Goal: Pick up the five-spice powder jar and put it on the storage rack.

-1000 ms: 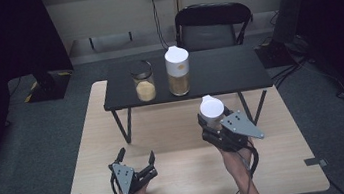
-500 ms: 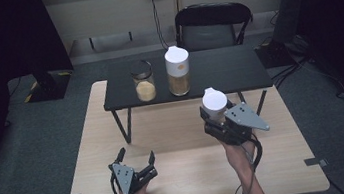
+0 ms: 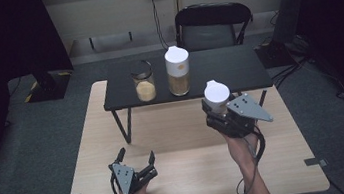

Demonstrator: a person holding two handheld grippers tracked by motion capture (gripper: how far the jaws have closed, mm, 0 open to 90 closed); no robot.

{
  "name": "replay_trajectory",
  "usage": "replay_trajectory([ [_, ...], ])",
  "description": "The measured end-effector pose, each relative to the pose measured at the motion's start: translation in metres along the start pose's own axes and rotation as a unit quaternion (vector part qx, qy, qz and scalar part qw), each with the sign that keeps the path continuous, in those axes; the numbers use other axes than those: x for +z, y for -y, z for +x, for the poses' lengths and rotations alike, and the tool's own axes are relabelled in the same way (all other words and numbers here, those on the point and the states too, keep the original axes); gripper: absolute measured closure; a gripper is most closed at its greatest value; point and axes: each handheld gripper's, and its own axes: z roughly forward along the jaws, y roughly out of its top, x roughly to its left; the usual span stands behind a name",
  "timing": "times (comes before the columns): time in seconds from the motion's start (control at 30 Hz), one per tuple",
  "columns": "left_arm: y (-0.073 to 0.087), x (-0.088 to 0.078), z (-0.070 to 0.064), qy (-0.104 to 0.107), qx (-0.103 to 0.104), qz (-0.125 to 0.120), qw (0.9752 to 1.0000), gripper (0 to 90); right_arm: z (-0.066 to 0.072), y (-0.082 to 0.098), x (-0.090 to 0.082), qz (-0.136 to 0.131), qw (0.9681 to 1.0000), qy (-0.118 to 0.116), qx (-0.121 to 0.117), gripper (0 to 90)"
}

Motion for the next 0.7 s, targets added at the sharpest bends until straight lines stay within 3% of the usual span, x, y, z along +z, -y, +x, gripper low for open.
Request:
replay_trajectory([
  [0.7,0.000,0.000,0.000,0.000,0.000,0.000,1.0000,2.8,-0.009,-0.031,0.014,-0.004,1.0000,0.002,0.001,30.2],
])
